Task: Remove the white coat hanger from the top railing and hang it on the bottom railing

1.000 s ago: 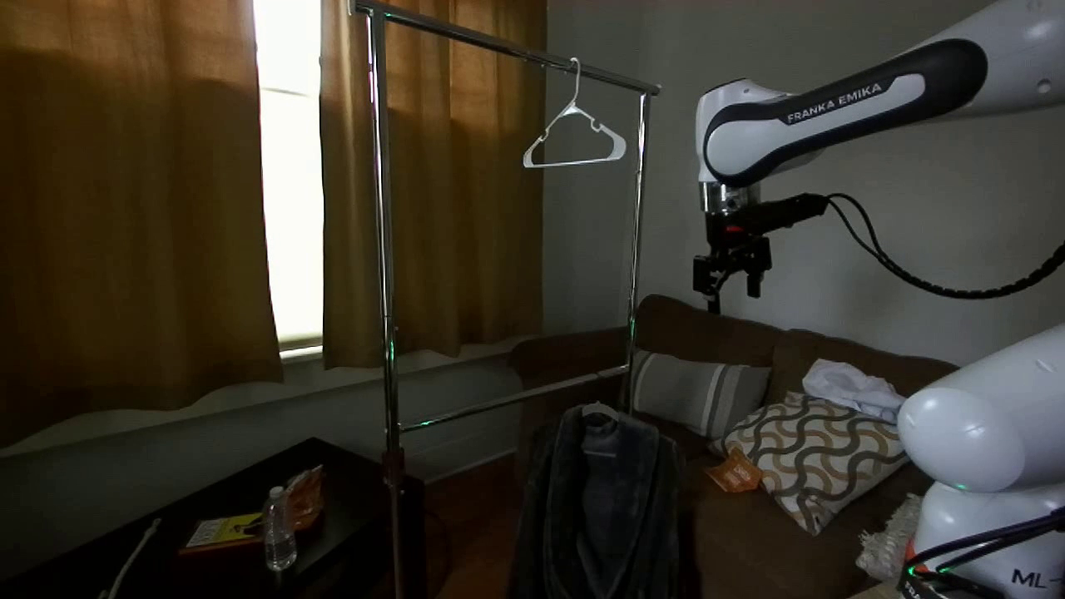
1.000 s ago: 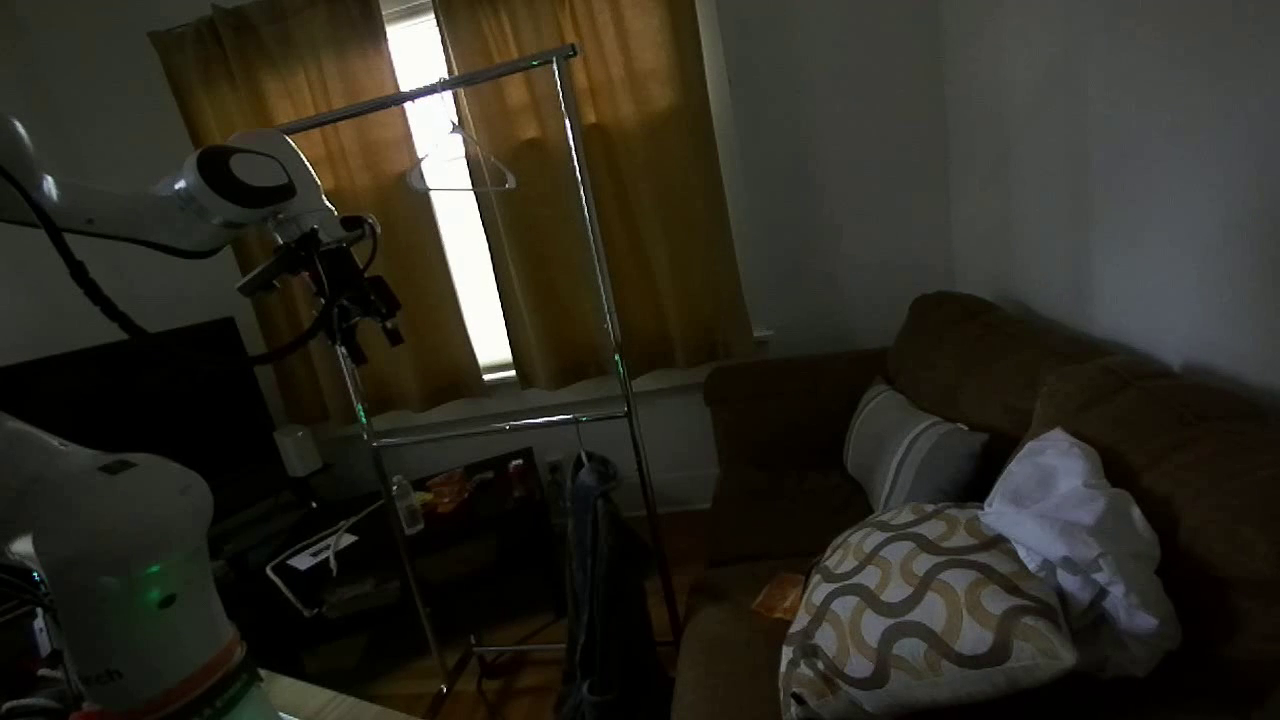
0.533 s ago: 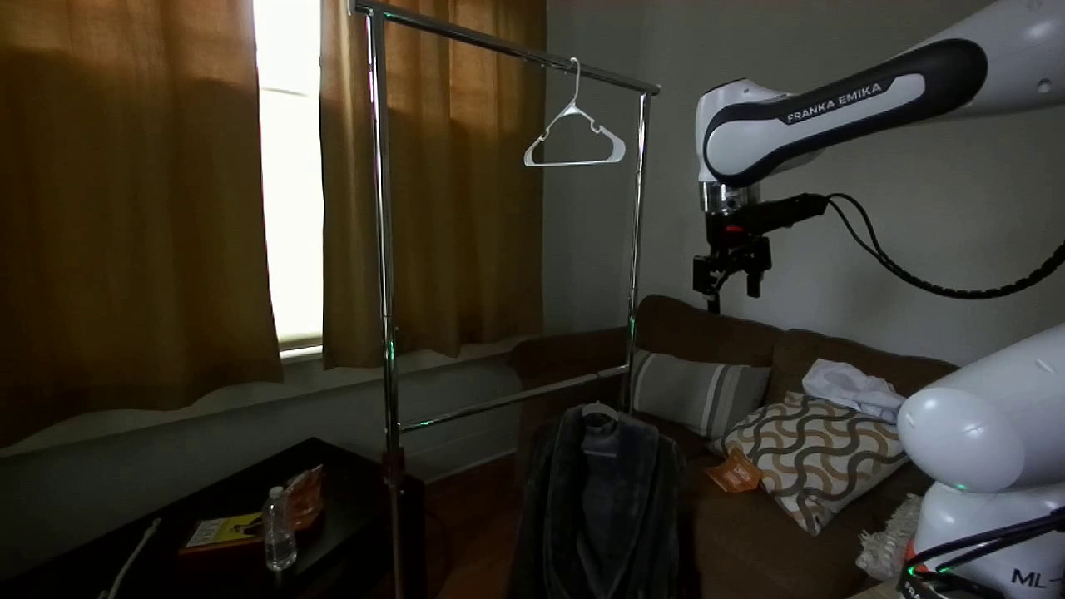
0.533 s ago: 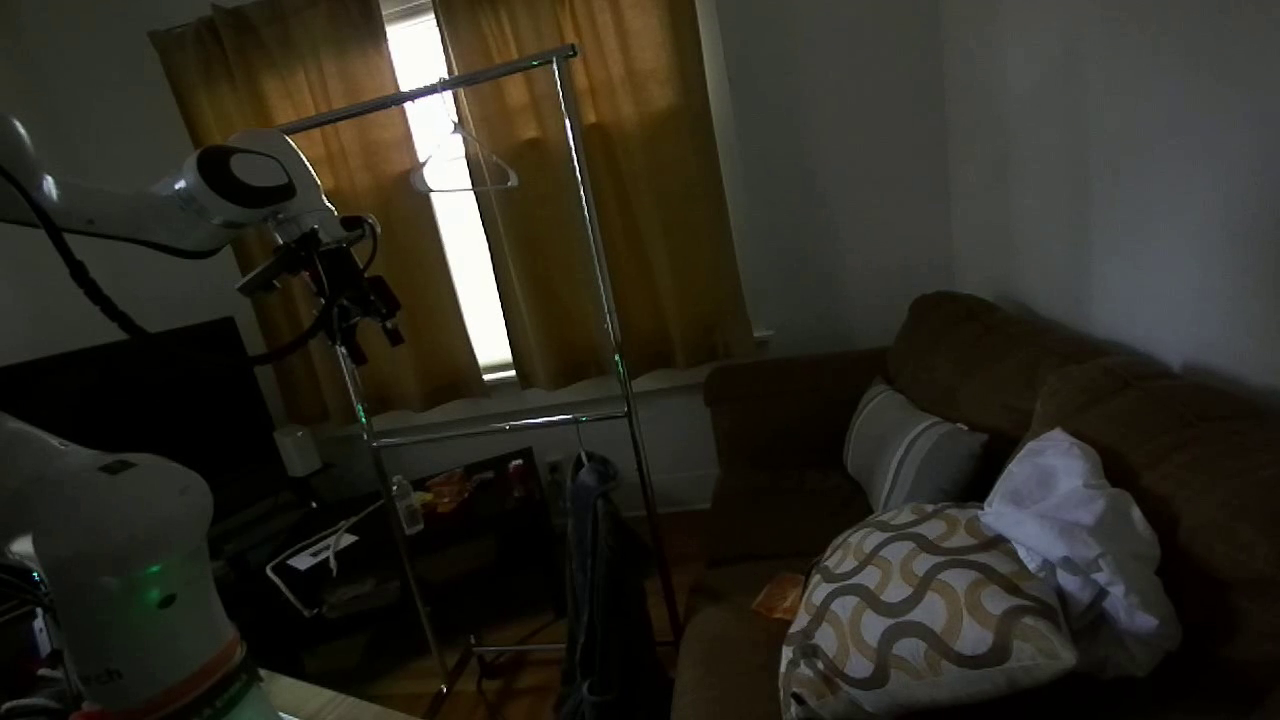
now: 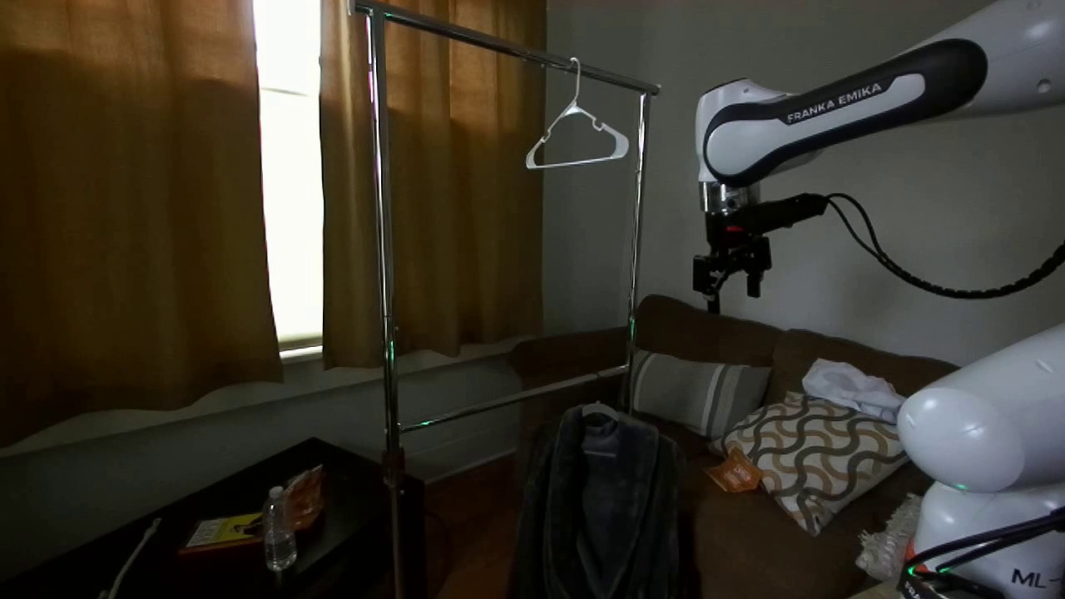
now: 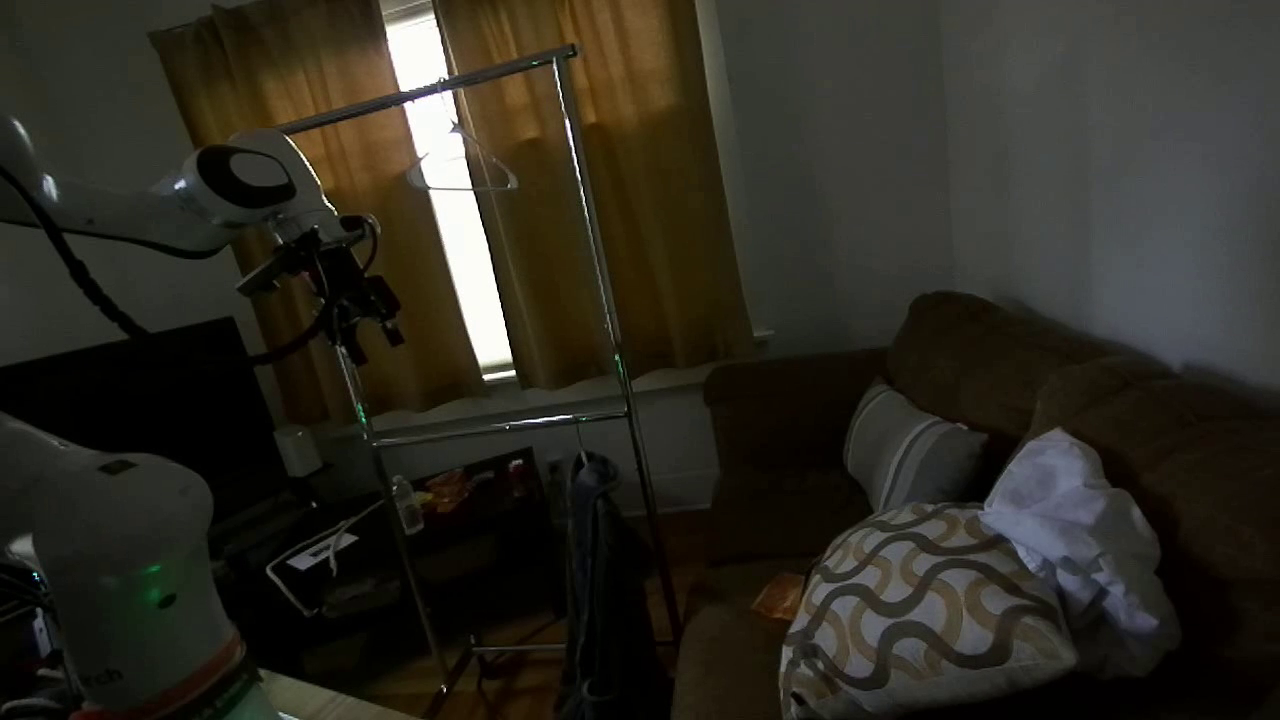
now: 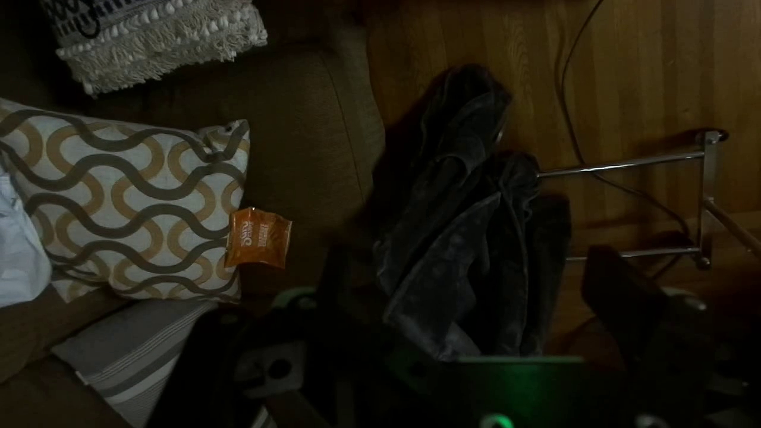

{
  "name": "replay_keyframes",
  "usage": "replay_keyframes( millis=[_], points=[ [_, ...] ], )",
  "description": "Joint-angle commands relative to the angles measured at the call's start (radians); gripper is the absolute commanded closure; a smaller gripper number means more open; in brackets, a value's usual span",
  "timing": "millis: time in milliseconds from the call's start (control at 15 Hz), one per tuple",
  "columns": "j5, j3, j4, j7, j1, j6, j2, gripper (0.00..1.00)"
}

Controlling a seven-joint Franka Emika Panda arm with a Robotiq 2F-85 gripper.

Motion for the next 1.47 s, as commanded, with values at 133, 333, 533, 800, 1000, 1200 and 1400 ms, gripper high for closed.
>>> replay_keyframes(
  millis=[133, 333, 533, 800, 1000, 1200, 1400],
  points=[
    [-0.010, -0.015, 0.003, 0.010, 0.020, -0.005, 0.004, 0.00],
    [-0.006, -0.026, 0.002, 0.003, 0.019, 0.000, -0.003, 0.00],
    [-0.002, -0.061, 0.000, 0.002, 0.005, 0.009, -0.030, 0.00],
    [-0.004, -0.075, 0.017, 0.002, 0.002, -0.001, -0.012, 0.00],
    [-0.004, -0.072, 0.018, 0.002, 0.004, -0.001, -0.008, 0.00],
    [-0.004, -0.072, 0.018, 0.002, 0.005, -0.001, -0.007, 0.00],
    [-0.057, -0.044, 0.074, 0.011, -0.005, 0.025, 0.015, 0.00]
  ],
)
